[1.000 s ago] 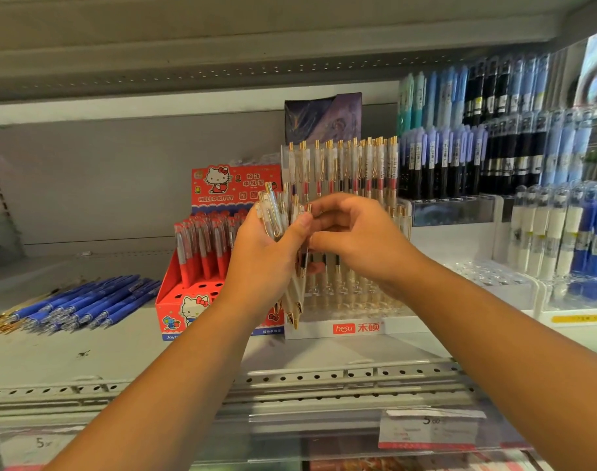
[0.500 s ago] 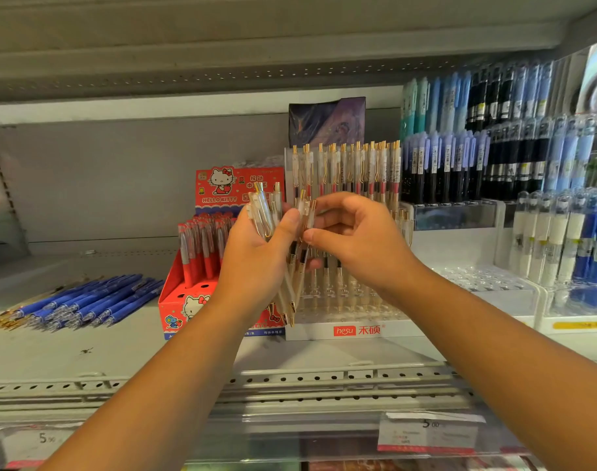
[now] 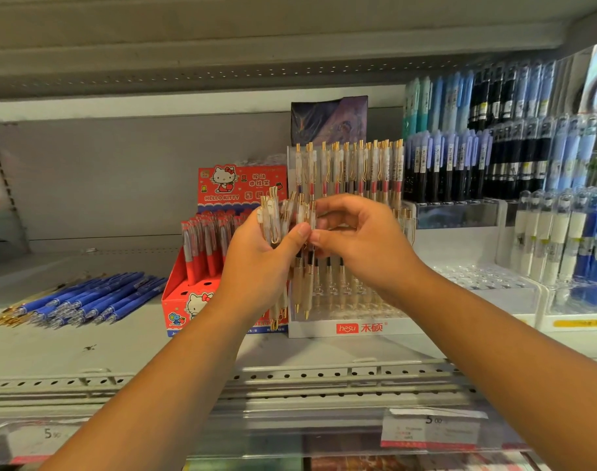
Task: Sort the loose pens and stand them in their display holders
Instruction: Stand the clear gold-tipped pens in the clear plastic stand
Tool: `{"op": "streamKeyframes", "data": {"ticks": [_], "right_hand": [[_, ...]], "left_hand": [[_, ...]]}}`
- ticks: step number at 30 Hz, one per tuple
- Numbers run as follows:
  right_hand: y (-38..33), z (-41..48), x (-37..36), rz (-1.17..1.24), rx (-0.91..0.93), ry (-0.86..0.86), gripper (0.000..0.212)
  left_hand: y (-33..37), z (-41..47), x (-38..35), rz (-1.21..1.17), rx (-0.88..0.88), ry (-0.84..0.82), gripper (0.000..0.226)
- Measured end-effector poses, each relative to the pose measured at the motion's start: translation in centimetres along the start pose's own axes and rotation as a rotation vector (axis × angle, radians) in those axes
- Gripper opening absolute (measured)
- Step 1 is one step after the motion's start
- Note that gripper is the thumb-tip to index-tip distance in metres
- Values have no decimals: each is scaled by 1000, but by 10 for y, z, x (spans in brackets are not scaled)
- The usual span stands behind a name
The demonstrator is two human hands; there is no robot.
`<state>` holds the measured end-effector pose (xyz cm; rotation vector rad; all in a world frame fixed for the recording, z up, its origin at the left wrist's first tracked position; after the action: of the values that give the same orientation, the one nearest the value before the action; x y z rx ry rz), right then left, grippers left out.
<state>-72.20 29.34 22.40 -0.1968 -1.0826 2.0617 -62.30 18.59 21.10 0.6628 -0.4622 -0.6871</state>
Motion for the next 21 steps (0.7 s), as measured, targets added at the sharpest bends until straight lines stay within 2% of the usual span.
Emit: {"op": "streamKeyframes", "data": {"ticks": [8, 14, 17, 21], "right_hand": [[6, 1, 2, 153, -115, 34, 28], [8, 2, 2, 172, -123, 43, 26], [10, 7, 13, 220, -151, 123, 23], [9, 9, 22, 62, -106, 139, 25]], "left_hand": [[-1, -1, -2, 5, 18, -42, 23], [-1, -1, -3, -30, 9, -58, 21], [-3, -4, -4, -93, 68, -85, 18], [-4, -6, -2, -153, 103, -51, 16]]}}
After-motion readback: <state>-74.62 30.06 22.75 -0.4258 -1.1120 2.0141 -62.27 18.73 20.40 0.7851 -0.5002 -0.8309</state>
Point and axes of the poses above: each hand's wrist, its own z-axis towards the middle knuckle, its own x-axis out of the back of the hand, y = z × x, the point moved 5 cm from there along z, towards the middle knuckle, and after that the axes turned 3 degrees about -y, right-handed, at the moved point
